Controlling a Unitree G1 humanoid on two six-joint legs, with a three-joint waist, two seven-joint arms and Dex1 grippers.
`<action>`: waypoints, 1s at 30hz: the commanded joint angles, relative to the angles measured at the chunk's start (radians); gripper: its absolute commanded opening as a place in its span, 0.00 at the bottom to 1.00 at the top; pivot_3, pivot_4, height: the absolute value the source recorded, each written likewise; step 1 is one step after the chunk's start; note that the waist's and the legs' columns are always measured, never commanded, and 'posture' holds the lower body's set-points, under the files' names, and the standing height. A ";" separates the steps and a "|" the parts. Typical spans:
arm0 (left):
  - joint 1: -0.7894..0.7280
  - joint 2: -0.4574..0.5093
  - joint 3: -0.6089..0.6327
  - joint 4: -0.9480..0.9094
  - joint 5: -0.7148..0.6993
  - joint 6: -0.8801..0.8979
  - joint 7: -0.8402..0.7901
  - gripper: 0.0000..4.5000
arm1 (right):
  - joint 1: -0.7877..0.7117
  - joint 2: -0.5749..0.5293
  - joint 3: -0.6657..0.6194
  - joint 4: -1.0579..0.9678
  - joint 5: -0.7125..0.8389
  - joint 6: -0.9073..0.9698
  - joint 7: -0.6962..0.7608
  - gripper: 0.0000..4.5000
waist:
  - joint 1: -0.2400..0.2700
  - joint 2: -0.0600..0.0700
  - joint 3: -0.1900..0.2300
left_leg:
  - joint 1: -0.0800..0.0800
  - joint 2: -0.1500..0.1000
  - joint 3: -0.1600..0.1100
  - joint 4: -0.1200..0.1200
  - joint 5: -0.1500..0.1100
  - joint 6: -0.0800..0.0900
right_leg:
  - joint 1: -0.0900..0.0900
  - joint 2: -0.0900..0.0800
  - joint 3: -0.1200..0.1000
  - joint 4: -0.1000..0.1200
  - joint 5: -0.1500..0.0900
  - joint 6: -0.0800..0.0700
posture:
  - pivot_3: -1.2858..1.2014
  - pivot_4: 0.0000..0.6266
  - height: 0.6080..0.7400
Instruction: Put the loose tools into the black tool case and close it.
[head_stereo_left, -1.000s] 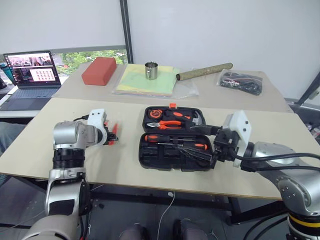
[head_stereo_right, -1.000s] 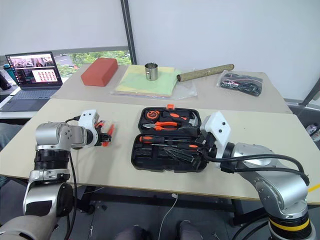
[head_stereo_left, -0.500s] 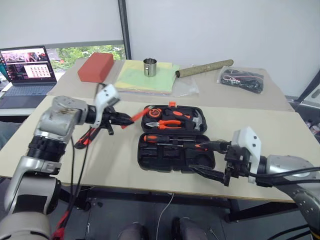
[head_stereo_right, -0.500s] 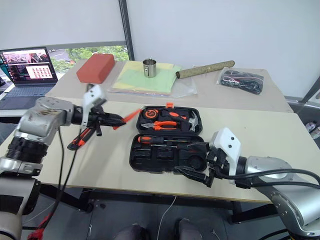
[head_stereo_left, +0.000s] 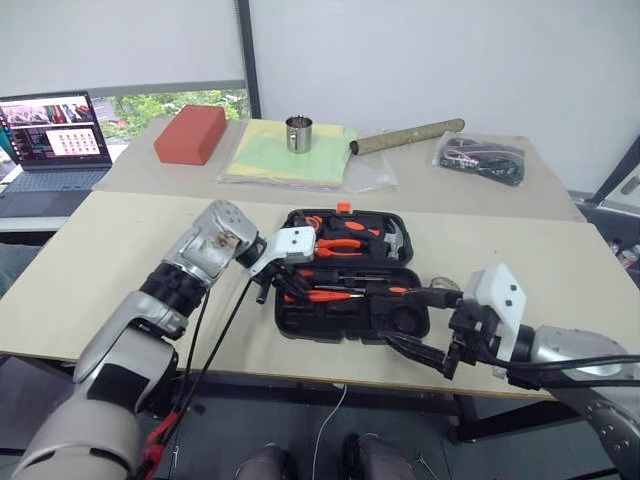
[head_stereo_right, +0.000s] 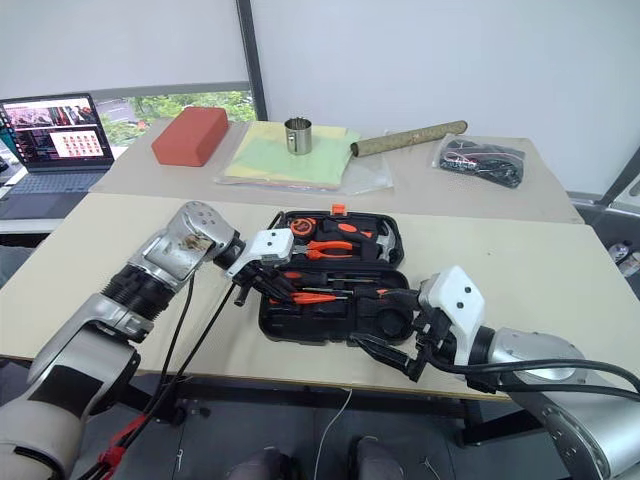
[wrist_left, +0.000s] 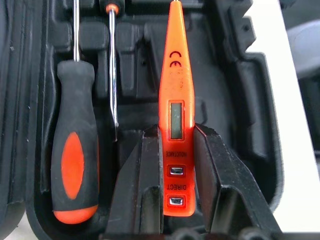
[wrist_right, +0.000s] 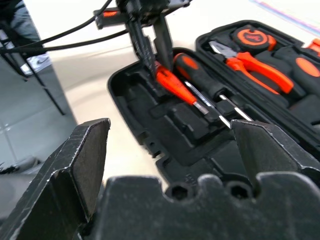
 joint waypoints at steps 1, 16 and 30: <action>-0.043 -0.033 0.001 0.053 0.043 -0.038 0.006 0.09 | 0.005 0.008 -0.041 -0.041 0.016 -0.024 -0.031 1.00 | 0.000 0.000 0.000 | -0.001 0.000 0.000 0.001 0.000 0.001 | 0.000 0.000 0.000 0.000 0.000 0.000 | 0.52 0.24 1.00; -0.080 -0.099 0.081 0.117 0.036 -0.018 -0.011 0.71 | 0.014 0.019 -0.043 -0.059 0.050 -0.029 -0.073 1.00 | 0.000 0.000 0.000 | -0.004 0.000 -0.002 0.011 -0.004 0.008 | 0.000 -0.002 0.000 0.000 0.001 0.006 | 0.52 0.24 1.00; 0.009 -0.120 0.230 0.067 -0.049 0.047 0.082 0.16 | 0.022 0.017 -0.037 -0.041 0.050 -0.042 -0.069 1.00 | 0.000 0.000 0.000 | -0.006 -0.001 -0.002 0.014 -0.006 0.010 | 0.000 -0.002 0.000 0.000 0.002 0.009 | 0.52 0.24 1.00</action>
